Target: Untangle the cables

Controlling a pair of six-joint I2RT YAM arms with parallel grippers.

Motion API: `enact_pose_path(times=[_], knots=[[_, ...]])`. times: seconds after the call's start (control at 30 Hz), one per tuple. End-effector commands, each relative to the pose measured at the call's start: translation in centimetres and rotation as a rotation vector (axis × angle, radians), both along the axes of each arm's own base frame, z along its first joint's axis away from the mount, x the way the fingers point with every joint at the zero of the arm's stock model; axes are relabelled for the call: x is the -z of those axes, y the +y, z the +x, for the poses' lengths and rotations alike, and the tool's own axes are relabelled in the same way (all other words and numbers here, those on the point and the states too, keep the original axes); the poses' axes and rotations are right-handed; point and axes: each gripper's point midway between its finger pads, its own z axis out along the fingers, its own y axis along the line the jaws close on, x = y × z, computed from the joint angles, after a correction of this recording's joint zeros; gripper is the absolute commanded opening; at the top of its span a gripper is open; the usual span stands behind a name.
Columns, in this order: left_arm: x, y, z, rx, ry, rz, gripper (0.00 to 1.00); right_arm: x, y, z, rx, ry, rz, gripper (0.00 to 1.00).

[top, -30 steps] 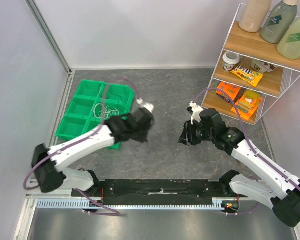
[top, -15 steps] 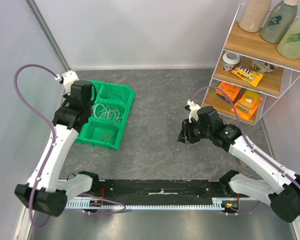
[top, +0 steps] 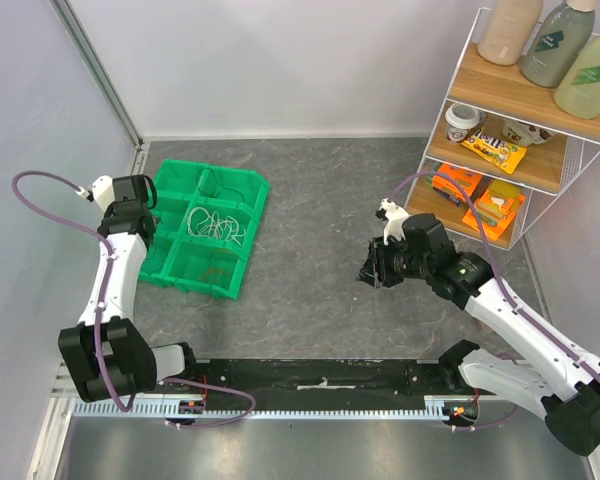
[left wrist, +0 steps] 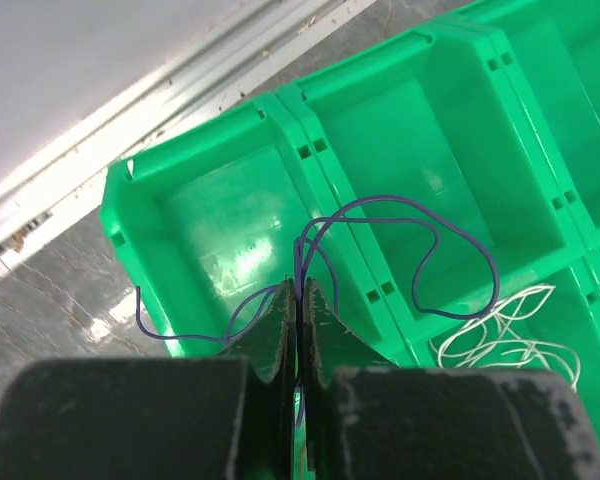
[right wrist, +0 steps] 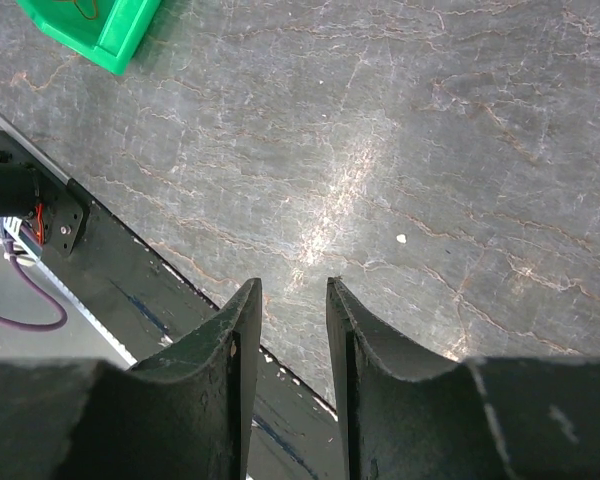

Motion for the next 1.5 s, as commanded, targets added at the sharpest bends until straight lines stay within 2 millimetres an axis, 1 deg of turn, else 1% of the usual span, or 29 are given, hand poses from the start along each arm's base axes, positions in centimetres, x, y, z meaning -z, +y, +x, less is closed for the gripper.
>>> enact_pose_path(times=[0.0,0.17,0.27,0.37,0.5,0.57,0.63,0.77,0.8,0.83,0.9,0.97,1.0,1.07,1.1,1.13,1.23,1.3,1.37,1.4,1.47], knots=[[1.6,-0.3,0.2,-0.154,-0.108,-0.232,0.01,-0.6,-0.6,0.0,-0.001,-0.041,-0.003,0.39],[4.2,-1.0,-0.6,-0.297,-0.126,-0.434,0.02,-0.6,-0.8,-0.1,-0.003,-0.043,-0.01,0.39],[4.8,-1.1,-1.4,-0.387,-0.134,-0.51,0.02,-0.4,-1.0,-0.2,0.0,-0.04,-0.016,0.4],[4.8,-0.7,-2.2,-0.45,-0.126,-0.516,0.02,-0.3,-1.1,-0.3,0.001,-0.039,-0.016,0.4],[4.7,0.1,-4.6,-0.582,-0.094,-0.482,0.02,0.0,-1.0,-0.2,-0.009,-0.028,-0.024,0.39],[4.7,0.1,-5.3,-0.617,-0.093,-0.474,0.02,0.0,-0.8,0.0,-0.012,-0.025,-0.024,0.39],[5.2,-0.1,-5.7,-0.631,-0.079,-0.483,0.02,0.0,-0.7,0.1,-0.012,-0.021,-0.024,0.39],[5.8,-0.6,-5.7,-0.635,-0.07,-0.518,0.02,0.0,-0.6,0.1,-0.015,-0.02,-0.023,0.4],[5.7,-0.6,-5.5,-0.629,-0.074,-0.518,0.04,0.1,-0.6,0.0,-0.018,-0.017,-0.023,0.39],[5.4,-0.5,-5.2,-0.616,-0.082,-0.513,0.14,0.1,-0.6,0.0,-0.016,-0.016,-0.022,0.39],[4.3,-0.1,-4.6,-0.569,-0.098,-0.487,0.42,0.1,-0.6,-0.1,-0.018,-0.014,-0.019,0.39],[2.9,0.3,-3.8,-0.542,-0.127,-0.463,0.62,0.2,-0.6,0.0,-0.016,-0.012,-0.02,0.39],[2.0,0.5,-3.5,-0.533,-0.146,-0.453,0.72,0.2,-0.6,0.0,-0.017,-0.01,-0.02,0.4],[0.8,0.2,-2.9,-0.506,-0.168,-0.448,0.82,0.1,-0.5,0.0,-0.02,-0.009,-0.02,0.39],[0.5,-0.2,-2.5,-0.496,-0.178,-0.457,0.89,0.1,-0.5,0.1,-0.021,-0.007,-0.02,0.39],[0.1,-0.6,-2.2,-0.487,-0.194,-0.479,0.92,0.1,-0.4,0.2,-0.022,-0.007,-0.021,0.4],[-0.7,-2.3,-1.3,-0.453,-0.226,-0.548,0.94,-0.1,-0.3,0.4,-0.02,-0.008,-0.026,0.39],[-1.6,-3.9,-0.4,-0.38,-0.24,-0.573,0.94,0.0,-0.3,0.6,-0.019,-0.006,-0.03,0.4],[-2.6,-6.6,1.1,-0.235,-0.242,-0.569,0.94,0.1,-0.4,0.7,-0.012,-0.008,-0.039,0.4],[-3.2,-8.8,1.8,-0.135,-0.243,-0.569,0.93,0.1,-0.6,1.0,0.001,-0.014,-0.046,0.4],[-4.0,-14.2,3.0,0.113,-0.245,-0.56,0.91,0.0,-1.0,1.5,0.032,-0.032,-0.06,0.4]])
